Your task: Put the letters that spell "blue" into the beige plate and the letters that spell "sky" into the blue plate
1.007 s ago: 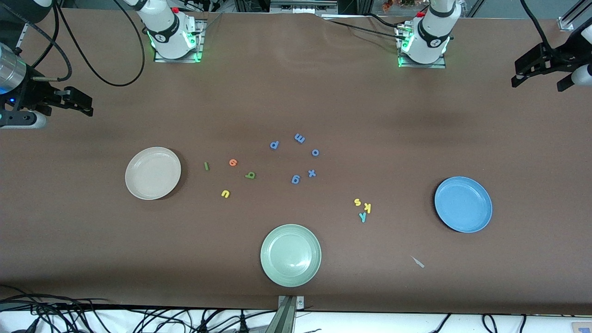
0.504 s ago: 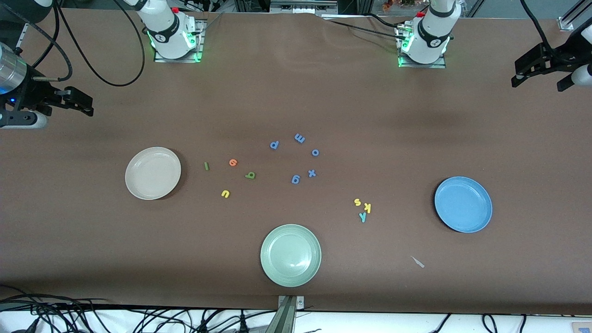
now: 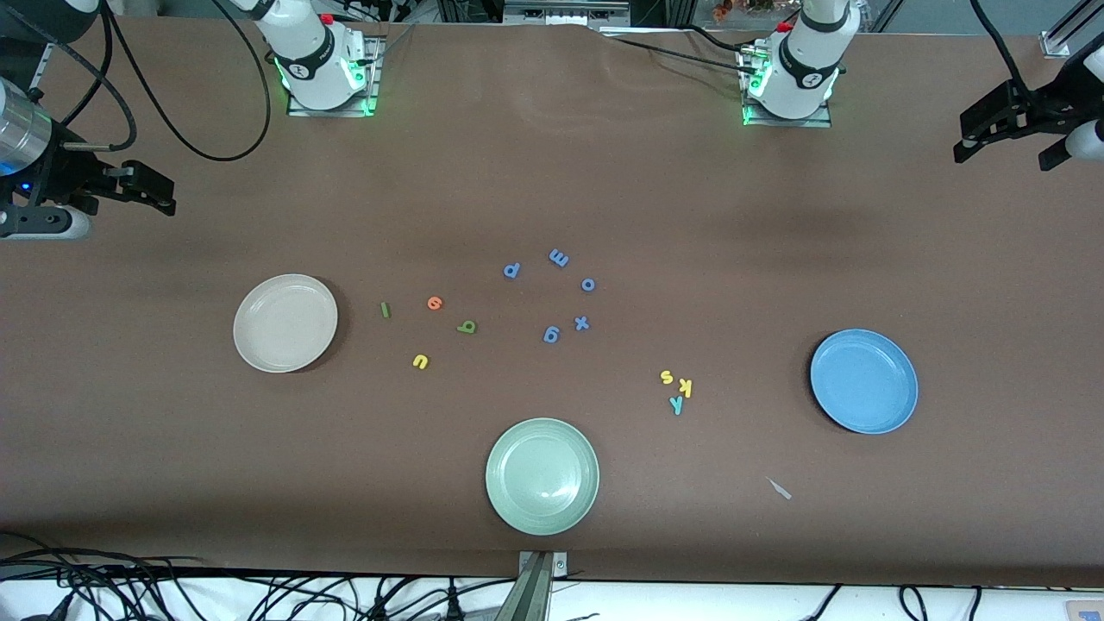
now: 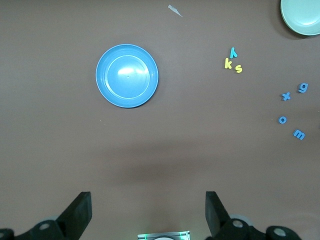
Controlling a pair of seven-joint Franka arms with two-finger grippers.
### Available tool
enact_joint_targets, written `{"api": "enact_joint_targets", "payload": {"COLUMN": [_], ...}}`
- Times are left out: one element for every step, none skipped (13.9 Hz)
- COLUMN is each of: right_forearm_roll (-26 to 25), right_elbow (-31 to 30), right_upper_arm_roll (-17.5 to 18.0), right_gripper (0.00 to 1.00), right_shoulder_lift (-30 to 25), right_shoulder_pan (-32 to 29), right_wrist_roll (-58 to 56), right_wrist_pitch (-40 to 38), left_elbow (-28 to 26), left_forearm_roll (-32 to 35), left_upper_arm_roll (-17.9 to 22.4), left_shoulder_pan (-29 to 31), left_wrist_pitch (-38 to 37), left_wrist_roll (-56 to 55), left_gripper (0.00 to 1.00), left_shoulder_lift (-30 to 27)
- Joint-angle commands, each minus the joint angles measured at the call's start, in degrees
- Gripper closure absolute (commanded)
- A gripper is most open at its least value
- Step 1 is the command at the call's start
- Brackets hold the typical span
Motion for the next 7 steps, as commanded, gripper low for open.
{"api": "enact_joint_targets", "payload": {"right_forearm_roll": [1.1, 1.1, 1.1, 1.1, 1.1, 1.1, 1.1], "right_elbow": [1.1, 1.1, 1.0, 1.1, 1.0, 1.0, 1.0], "right_upper_arm_roll": [0.2, 0.2, 0.2, 0.2, 0.2, 0.1, 0.1], "right_gripper": [0.00, 0.00, 0.00, 0.00, 0.00, 0.00, 0.00], "right_shoulder_lift": [0.2, 0.3, 0.3, 0.3, 0.3, 0.3, 0.4], "right_shoulder_pan": [-0.1, -0.1, -0.1, -0.1, -0.1, -0.1, -0.1], "right_wrist_roll": [0.5, 0.5, 0.5, 0.5, 0.5, 0.5, 0.5], "right_wrist_pitch": [-1.1, -1.1, -1.1, -1.1, -1.1, -1.1, -1.1], "left_elbow": [1.1, 1.1, 1.1, 1.1, 1.1, 1.1, 1.1], "left_forearm_roll": [0.2, 0.4, 0.3, 0.2, 0.3, 0.4, 0.6], "left_upper_arm_roll": [-0.1, -0.1, -0.1, -0.1, -0.1, -0.2, -0.4], "left_shoulder_pan": [-0.2, -0.2, -0.2, -0.3, -0.4, -0.6, -0.7], "left_wrist_pitch": [-0.5, -0.4, -0.4, -0.3, -0.3, -0.3, -0.3], "left_wrist_roll": [-0.4, -0.4, -0.4, -0.3, -0.4, -0.4, -0.4], "left_gripper": [0.00, 0.00, 0.00, 0.00, 0.00, 0.00, 0.00], "left_shoulder_lift": [0.4, 0.4, 0.4, 0.4, 0.4, 0.5, 0.6]}}
